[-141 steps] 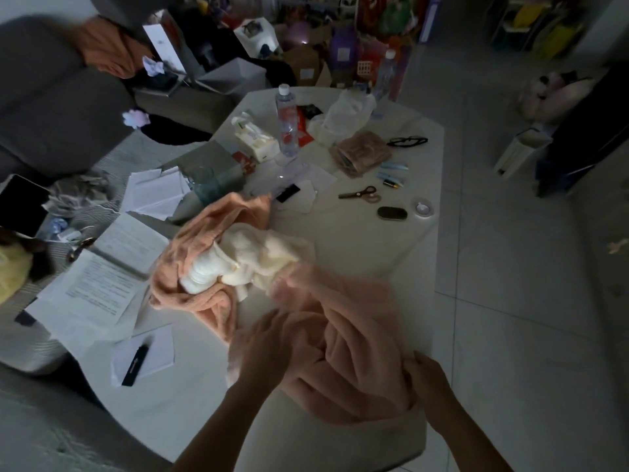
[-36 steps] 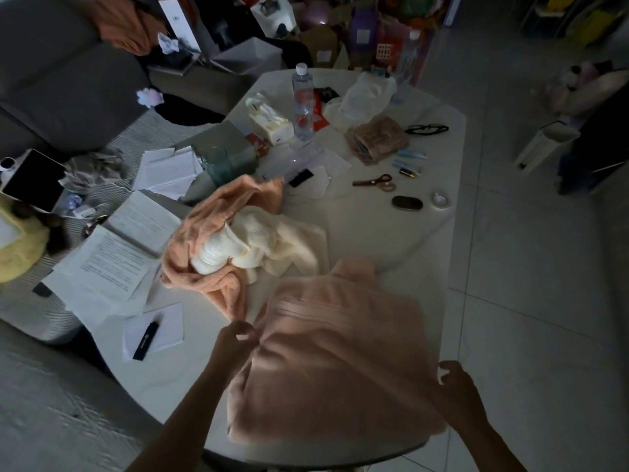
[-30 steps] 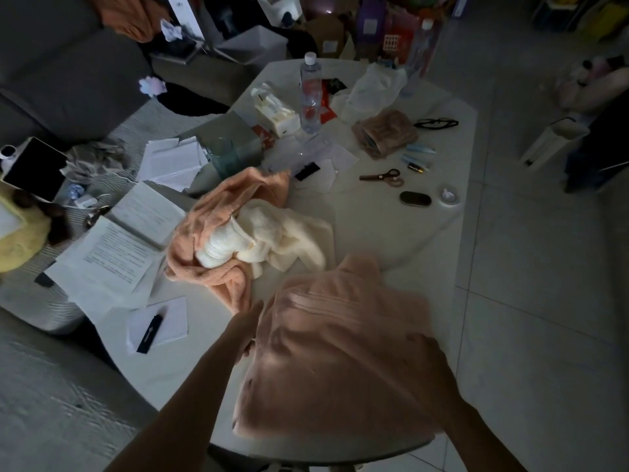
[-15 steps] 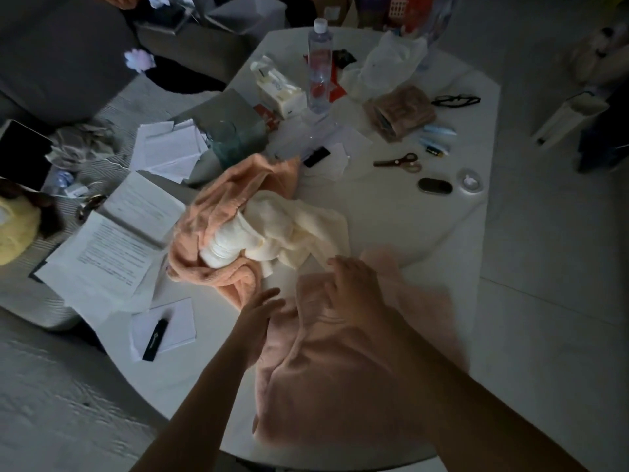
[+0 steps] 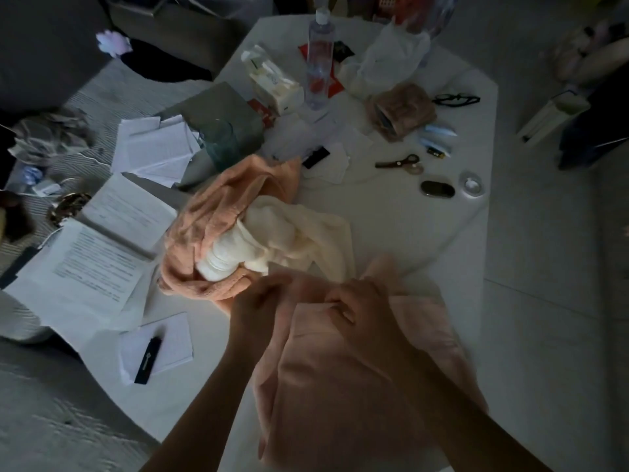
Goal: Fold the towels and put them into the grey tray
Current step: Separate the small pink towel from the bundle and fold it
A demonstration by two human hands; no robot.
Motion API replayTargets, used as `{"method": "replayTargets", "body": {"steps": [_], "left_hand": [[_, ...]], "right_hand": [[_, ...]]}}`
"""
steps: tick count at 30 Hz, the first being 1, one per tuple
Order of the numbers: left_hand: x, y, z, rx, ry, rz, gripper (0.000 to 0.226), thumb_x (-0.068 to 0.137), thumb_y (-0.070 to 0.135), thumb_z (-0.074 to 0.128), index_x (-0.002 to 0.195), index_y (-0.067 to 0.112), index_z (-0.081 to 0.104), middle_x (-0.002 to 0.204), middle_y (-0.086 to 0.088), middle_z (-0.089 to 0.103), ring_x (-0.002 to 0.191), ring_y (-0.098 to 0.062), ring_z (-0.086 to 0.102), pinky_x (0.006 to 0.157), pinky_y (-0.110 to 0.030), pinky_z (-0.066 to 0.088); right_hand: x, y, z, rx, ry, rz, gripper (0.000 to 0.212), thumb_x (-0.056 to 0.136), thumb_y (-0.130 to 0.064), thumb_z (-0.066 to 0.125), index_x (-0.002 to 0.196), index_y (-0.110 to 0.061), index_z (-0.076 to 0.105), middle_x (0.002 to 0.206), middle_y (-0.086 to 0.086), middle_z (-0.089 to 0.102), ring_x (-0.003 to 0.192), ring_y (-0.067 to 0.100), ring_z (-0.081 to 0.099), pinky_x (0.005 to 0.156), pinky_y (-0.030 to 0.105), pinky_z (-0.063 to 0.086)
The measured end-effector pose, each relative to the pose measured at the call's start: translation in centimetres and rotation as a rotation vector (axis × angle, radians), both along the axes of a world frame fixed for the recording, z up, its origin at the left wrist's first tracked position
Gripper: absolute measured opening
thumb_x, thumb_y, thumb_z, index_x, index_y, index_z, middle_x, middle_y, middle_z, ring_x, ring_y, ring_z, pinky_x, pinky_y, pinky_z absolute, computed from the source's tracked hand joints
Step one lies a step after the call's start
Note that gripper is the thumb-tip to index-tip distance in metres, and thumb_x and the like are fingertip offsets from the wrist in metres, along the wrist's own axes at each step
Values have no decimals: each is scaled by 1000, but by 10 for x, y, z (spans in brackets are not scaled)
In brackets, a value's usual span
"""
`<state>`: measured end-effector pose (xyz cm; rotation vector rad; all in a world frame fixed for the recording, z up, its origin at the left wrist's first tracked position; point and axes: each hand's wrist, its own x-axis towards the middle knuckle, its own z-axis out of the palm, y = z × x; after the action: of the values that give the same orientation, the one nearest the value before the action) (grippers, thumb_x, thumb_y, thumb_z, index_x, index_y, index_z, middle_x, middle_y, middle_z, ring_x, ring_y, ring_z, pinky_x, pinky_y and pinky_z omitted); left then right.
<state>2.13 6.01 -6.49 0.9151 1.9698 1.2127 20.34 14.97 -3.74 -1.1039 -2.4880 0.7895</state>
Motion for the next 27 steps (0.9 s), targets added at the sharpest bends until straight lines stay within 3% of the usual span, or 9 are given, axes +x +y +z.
{"method": "replayTargets", "body": {"steps": [4,7,9,12,15,18,21,24,27], "left_hand": [[1,-4,7,7,-192,-254,28,92,29,53,102,44,73,102,14,75,97,-4,70,78,-18,53],[6,-7,2,28,-270,-236,26,97,35,48,108,40,72,107,8,74,101,-10,69,84,-28,54],[8,-7,-3,-13,-148,-210,22,96,32,57,104,47,71,100,16,74,94,-4,69,80,-22,54],[5,-11,-8,-37,60,-138,37,90,19,67,93,55,68,90,24,73,85,4,67,72,-13,50],[1,-18,-9,-3,46,-96,41,88,14,69,91,55,68,89,24,72,83,4,67,69,-6,46],[1,-26,-11,18,15,-116,16,82,24,65,83,40,68,79,12,70,71,-7,63,60,-13,45],[2,-34,-17,-20,-11,-103,10,81,19,64,77,28,65,73,4,67,66,-16,59,58,-23,44],[3,-40,-22,-99,1,-88,21,86,8,69,77,28,65,74,7,69,68,-13,62,60,-23,47],[4,-43,-20,-116,-11,-113,4,81,23,64,83,25,68,78,8,70,71,-11,65,63,-29,51]], "right_hand": [[-24,2,-2,22,46,-47,10,85,-20,60,89,-20,69,90,-4,63,90,20,59,88,40,40],[-41,4,-15,-44,-99,-81,13,84,-29,63,91,-21,69,94,-3,64,93,21,60,88,37,37],[-42,4,-25,-63,-143,-86,17,80,-38,65,84,-22,68,88,-4,65,88,20,60,85,33,35],[-27,17,-39,-45,-185,-139,29,77,-49,60,74,-21,67,80,-5,65,84,15,61,85,34,40],[3,49,-53,-77,-465,-192,32,90,-45,49,92,-20,68,103,0,65,110,22,56,99,38,34],[33,71,-60,-94,-729,-177,39,96,-41,40,110,-17,68,122,4,59,122,25,48,105,45,29],[52,77,-62,-83,-720,-372,38,96,-37,40,111,-13,67,118,9,58,110,29,55,94,42,40],[71,78,-65,-93,-671,-415,33,95,-28,47,125,-16,55,133,11,48,115,32,52,94,43,44],[86,87,-65,-208,-733,-375,46,93,-30,52,137,-21,44,143,10,43,121,34,47,96,42,41]]}}
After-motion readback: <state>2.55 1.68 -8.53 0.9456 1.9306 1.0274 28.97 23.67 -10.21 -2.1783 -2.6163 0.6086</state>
